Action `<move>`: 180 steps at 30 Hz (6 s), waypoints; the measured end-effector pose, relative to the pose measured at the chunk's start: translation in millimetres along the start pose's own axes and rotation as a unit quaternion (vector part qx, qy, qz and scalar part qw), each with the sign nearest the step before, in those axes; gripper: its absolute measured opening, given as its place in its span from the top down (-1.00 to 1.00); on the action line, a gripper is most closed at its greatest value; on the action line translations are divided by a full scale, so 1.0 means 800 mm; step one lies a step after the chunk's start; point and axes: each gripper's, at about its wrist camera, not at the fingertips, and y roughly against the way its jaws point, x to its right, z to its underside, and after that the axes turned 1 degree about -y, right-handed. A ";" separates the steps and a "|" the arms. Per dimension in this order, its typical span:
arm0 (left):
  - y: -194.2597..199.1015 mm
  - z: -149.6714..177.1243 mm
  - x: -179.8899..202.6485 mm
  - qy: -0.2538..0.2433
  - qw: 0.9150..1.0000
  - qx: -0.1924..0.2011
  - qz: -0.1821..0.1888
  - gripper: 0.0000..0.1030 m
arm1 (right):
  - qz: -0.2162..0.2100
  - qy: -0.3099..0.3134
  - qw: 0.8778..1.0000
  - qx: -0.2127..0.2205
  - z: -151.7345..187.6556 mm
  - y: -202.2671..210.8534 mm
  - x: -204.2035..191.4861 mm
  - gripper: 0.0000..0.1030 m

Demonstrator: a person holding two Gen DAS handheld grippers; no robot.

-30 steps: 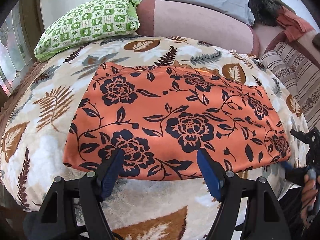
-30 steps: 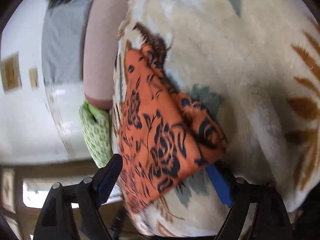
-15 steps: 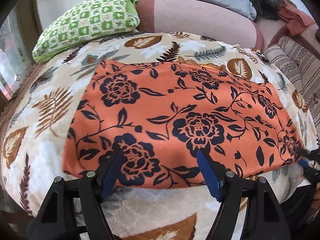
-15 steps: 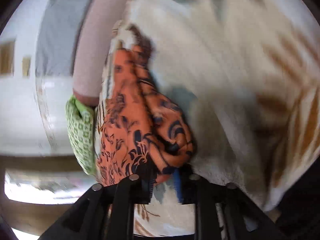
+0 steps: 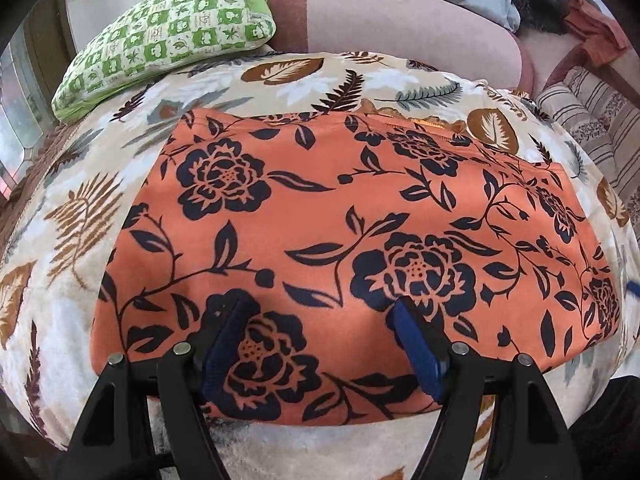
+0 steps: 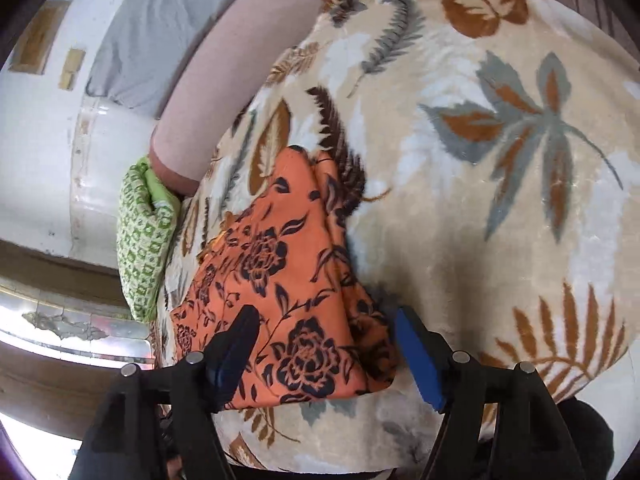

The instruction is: Fold small clothes

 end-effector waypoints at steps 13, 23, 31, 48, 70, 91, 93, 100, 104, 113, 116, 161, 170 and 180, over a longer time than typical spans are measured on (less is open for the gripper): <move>-0.015 0.007 0.014 -0.026 1.000 0.010 0.007 -0.55 | 0.064 0.134 0.986 -0.077 -0.103 -0.162 -0.050 0.25; -0.016 0.011 0.018 -0.040 0.999 0.015 0.007 -0.60 | 0.115 0.154 0.981 -0.031 -0.117 -0.164 -0.051 0.61; 0.010 0.002 -0.010 -0.004 0.999 0.043 0.011 -0.60 | 0.062 0.196 0.978 0.035 -0.075 -0.087 -0.116 0.44; 0.006 0.026 -0.075 0.046 0.999 -0.003 -0.022 -0.61 | 0.066 0.141 0.983 -0.094 0.018 -0.152 -0.082 -0.57; 0.018 0.045 -0.078 0.019 0.998 0.041 0.033 -0.70 | -0.030 0.283 0.947 -0.149 0.027 -0.228 -0.330 -0.53; 0.023 0.056 -0.103 0.056 0.995 0.057 0.065 -0.76 | -0.152 0.183 0.943 -0.232 0.079 -0.416 -0.401 -0.38; 0.032 0.055 -0.106 0.069 0.993 0.064 0.067 -0.77 | -0.156 0.194 0.943 -0.221 0.082 -0.365 -0.384 -0.39; 0.063 0.041 -0.094 0.071 0.995 0.064 0.009 -0.77 | -0.044 0.126 0.984 -0.118 0.024 -0.223 -0.200 -0.70; 0.085 0.040 -0.079 0.060 0.996 0.069 -0.011 -0.77 | -0.044 0.087 0.991 -0.089 0.012 -0.175 -0.142 -0.55; 0.105 0.036 -0.046 0.014 0.997 0.073 -0.017 -0.77 | -0.051 0.025 0.997 -0.044 0.015 -0.128 -0.058 -0.61; 0.102 0.034 -0.043 0.014 0.997 0.071 -0.019 -0.77 | -0.055 0.070 0.996 -0.015 0.011 -0.101 -0.081 -0.66; 0.124 0.034 -0.033 0.020 0.998 0.064 -0.019 -0.77 | -0.010 0.132 0.991 -0.027 0.035 -0.095 -0.096 -0.67; 0.119 0.038 -0.025 0.013 0.998 0.054 -0.017 -0.77 | -0.014 0.120 0.992 -0.023 0.063 -0.069 -0.075 -0.72; 0.084 0.035 -0.004 0.016 0.999 0.028 -0.009 -0.77 | -0.027 -0.009 0.999 -0.033 0.110 -0.044 0.006 -0.73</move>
